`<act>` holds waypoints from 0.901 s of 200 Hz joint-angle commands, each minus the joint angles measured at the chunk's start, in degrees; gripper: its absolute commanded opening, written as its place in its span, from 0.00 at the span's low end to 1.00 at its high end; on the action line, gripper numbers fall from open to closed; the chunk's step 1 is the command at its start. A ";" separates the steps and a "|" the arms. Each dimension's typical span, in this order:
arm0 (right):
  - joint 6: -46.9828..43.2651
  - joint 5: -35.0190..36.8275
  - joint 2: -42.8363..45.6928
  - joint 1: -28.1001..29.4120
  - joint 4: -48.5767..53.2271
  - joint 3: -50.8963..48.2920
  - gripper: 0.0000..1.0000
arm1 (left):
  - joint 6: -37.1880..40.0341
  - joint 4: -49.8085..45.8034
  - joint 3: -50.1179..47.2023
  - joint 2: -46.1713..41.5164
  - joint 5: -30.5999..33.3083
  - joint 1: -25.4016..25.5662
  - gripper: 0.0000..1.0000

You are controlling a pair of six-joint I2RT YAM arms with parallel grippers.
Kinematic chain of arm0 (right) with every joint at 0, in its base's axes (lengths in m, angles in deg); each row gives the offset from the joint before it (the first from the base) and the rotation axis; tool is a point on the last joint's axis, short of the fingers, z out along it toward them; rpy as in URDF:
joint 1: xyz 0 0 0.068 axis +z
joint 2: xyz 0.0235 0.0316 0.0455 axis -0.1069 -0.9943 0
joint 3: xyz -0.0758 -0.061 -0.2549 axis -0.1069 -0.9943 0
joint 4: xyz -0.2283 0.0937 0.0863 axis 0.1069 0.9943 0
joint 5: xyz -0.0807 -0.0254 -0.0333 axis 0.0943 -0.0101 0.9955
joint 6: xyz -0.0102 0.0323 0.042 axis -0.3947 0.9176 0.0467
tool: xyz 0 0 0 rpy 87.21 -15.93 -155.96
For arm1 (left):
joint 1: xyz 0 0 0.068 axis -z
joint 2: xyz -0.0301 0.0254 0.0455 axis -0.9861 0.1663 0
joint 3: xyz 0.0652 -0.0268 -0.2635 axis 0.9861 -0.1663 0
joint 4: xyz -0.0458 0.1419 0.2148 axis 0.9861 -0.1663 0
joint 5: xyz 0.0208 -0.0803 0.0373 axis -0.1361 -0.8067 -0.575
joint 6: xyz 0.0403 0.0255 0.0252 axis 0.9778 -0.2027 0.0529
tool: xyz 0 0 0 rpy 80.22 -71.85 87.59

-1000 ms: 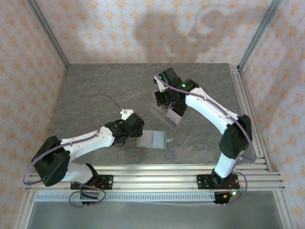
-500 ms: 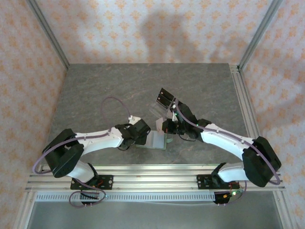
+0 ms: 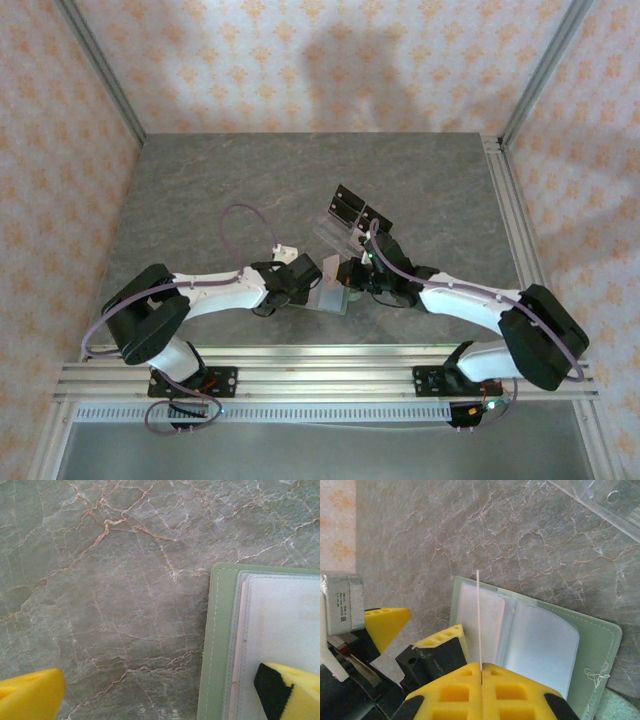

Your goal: Put the credit cards into the card holder

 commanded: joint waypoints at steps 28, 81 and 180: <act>2.76 -1.39 -2.84 0.54 -7.60 -2.94 0.00 | -3.78 -4.50 -2.06 0.42 2.07 0.39 1.00; 5.43 -1.84 -5.18 1.06 -13.69 -5.30 0.00 | -6.01 -4.94 -3.29 -1.34 1.49 0.80 1.00; 9.58 1.33 -6.72 3.13 -28.18 -11.25 0.00 | -7.92 -5.82 -3.13 -1.37 1.07 1.59 1.00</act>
